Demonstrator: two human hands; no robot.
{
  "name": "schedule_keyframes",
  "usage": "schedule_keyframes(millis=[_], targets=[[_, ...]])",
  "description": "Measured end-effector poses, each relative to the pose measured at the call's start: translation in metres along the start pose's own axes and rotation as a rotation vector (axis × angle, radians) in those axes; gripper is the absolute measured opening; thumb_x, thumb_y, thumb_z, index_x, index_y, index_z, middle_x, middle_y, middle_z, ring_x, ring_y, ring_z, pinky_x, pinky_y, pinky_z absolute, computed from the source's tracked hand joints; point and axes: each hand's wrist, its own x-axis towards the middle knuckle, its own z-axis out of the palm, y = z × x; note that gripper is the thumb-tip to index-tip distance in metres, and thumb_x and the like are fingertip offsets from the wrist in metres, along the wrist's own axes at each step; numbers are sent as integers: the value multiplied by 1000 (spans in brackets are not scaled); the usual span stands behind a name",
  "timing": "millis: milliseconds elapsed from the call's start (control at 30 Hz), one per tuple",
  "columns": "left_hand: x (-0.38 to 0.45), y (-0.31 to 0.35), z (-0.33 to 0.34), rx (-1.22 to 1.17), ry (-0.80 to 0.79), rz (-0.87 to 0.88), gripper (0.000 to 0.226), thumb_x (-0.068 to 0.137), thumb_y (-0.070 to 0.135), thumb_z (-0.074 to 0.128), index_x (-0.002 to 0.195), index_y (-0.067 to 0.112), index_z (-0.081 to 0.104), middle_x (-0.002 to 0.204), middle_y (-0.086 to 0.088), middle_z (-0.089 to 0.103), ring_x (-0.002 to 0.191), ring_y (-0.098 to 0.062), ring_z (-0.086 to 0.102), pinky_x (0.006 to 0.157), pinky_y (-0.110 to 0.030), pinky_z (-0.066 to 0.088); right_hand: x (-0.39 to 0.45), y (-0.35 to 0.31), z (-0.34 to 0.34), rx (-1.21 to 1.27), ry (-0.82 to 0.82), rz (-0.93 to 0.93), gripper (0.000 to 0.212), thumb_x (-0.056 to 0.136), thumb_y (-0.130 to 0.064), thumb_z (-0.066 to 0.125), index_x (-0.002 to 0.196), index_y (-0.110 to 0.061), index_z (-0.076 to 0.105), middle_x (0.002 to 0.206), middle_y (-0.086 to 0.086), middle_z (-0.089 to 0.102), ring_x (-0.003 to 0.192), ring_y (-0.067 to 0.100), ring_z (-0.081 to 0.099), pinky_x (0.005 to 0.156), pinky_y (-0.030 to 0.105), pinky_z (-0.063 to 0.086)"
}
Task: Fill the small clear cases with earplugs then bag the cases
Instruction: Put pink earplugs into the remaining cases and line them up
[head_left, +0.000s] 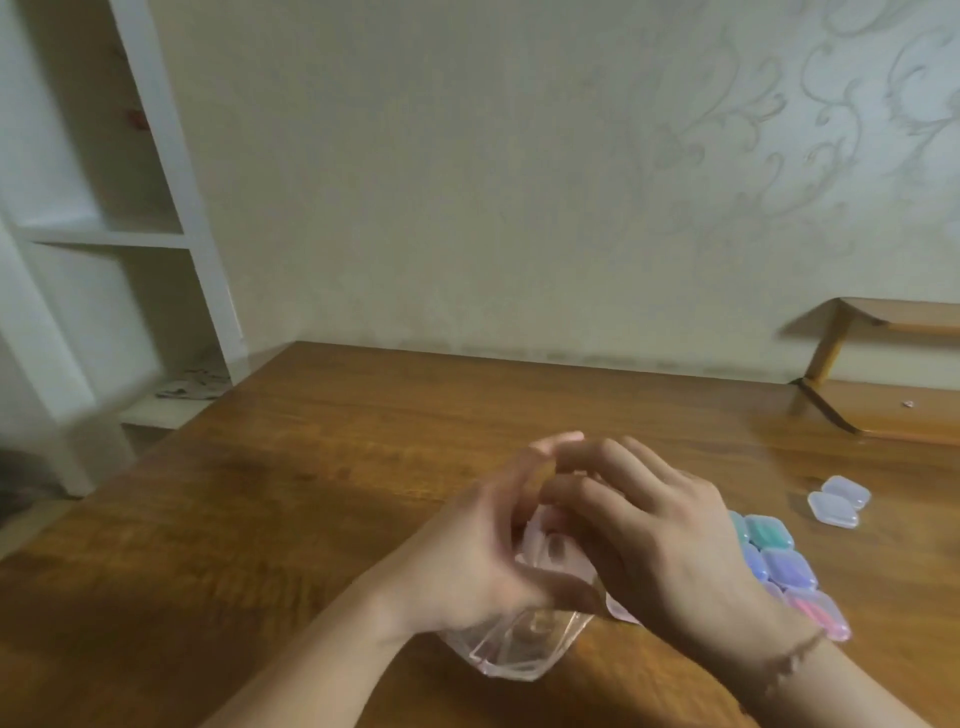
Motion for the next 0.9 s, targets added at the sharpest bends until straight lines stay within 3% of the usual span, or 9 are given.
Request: schedule_keyframes(millis=[133,267,400,467,533,600,700,800,900], targets=[[-2,-19,-9,-318,22,-16,64,81,-10,73,136,17,51,116,-8,70,114,-22,65,97,-35,52,13,5,19,-117,-18,55,15,91,-30,57,100,-20,64,111,0,58,85,18,59,48,23,41],[-1,-35,-6,-481,56,-106,30,91,0,63,120,5,57,103,-17,64,103,-29,61,98,-44,49,25,8,35,-83,-48,187,14,88,-29,56,95,-20,64,111,-2,59,85,15,60,48,19,37],[4,-42,-4,-665,215,-234,23,94,33,62,114,22,64,104,-8,67,103,-26,61,91,-47,46,20,2,40,75,1,390,19,92,-40,57,104,-25,62,120,-8,55,94,8,59,59,21,49],[8,-47,-2,-670,419,-294,27,88,42,60,104,22,68,100,-11,65,101,-29,62,82,-46,53,6,-2,26,177,43,419,18,86,-39,61,92,-22,65,119,-7,55,101,12,58,68,27,50],[12,-53,0,-695,566,-308,21,94,35,57,104,20,69,94,-11,61,91,-27,60,63,-34,56,-11,-6,10,248,-23,297,11,78,-29,65,74,-20,66,118,-6,56,106,19,57,76,33,47],[15,-54,1,-768,609,-310,21,101,26,50,110,19,67,86,-10,58,77,-21,55,52,-26,49,-22,-7,3,241,-213,110,4,72,-27,72,69,-29,70,127,-10,55,121,21,51,84,31,47],[17,-55,3,-847,638,-315,26,102,29,46,112,20,68,77,-8,56,66,-17,52,53,-30,40,-33,-5,19,112,-469,-44,4,74,-48,69,77,-48,68,150,-18,38,141,23,36,93,30,46],[18,-58,7,-819,649,-318,29,92,40,54,103,22,74,80,-7,57,70,-17,54,51,-29,43,-36,-10,38,-40,-453,27,18,76,-58,60,68,-44,65,152,-9,40,138,26,39,88,37,49],[19,-61,8,-826,623,-304,31,82,39,56,95,16,73,75,-5,55,60,-13,55,50,-27,43,-32,-12,49,-127,-362,140,28,74,-47,53,54,-30,62,141,1,55,131,31,44,85,48,52]])
